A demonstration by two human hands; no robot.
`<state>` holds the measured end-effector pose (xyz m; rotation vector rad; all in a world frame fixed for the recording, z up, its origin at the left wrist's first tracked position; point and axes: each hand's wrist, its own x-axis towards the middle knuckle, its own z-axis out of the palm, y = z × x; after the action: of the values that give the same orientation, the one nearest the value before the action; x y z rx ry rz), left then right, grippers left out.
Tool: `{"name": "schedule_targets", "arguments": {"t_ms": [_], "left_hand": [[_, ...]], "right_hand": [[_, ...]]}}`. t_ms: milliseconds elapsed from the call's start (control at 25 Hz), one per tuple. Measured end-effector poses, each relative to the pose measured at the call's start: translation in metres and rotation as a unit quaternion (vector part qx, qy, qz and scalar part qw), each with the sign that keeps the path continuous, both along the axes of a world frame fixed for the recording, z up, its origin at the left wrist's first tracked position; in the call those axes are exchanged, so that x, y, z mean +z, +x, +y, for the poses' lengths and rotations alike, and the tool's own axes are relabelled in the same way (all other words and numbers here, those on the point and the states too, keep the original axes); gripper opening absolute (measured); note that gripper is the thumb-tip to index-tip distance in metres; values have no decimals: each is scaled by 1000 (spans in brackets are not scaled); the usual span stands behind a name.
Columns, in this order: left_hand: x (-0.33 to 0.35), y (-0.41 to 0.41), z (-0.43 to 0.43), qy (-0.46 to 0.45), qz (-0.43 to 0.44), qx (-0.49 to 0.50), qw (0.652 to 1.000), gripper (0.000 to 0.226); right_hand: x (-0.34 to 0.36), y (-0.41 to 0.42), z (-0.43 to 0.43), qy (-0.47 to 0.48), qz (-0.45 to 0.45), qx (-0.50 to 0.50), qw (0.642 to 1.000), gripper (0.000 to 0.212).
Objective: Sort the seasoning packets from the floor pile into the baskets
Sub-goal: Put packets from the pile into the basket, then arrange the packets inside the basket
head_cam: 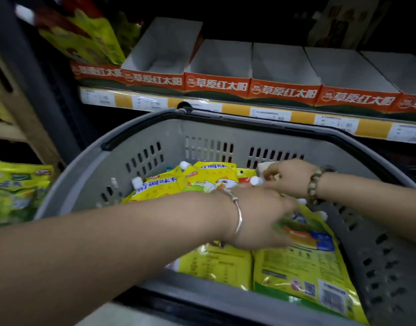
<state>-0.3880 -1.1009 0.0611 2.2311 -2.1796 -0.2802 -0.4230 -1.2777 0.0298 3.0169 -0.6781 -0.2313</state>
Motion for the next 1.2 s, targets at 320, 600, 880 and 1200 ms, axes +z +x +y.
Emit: {"name": "schedule_targets", "arguments": {"t_ms": [320, 600, 880, 1200], "left_hand": [[40, 93, 152, -294, 87, 258, 916, 41], [30, 171, 341, -336, 57, 473, 812, 34], [-51, 190, 497, -253, 68, 630, 731, 44], [-184, 156, 573, -268, 150, 713, 630, 40]], "right_hand": [[81, 64, 125, 18, -189, 121, 974, 47], [111, 152, 301, 2, -170, 278, 945, 47], [42, 228, 469, -3, -13, 328, 944, 47], [-57, 245, 562, 15, 116, 376, 919, 41]]}}
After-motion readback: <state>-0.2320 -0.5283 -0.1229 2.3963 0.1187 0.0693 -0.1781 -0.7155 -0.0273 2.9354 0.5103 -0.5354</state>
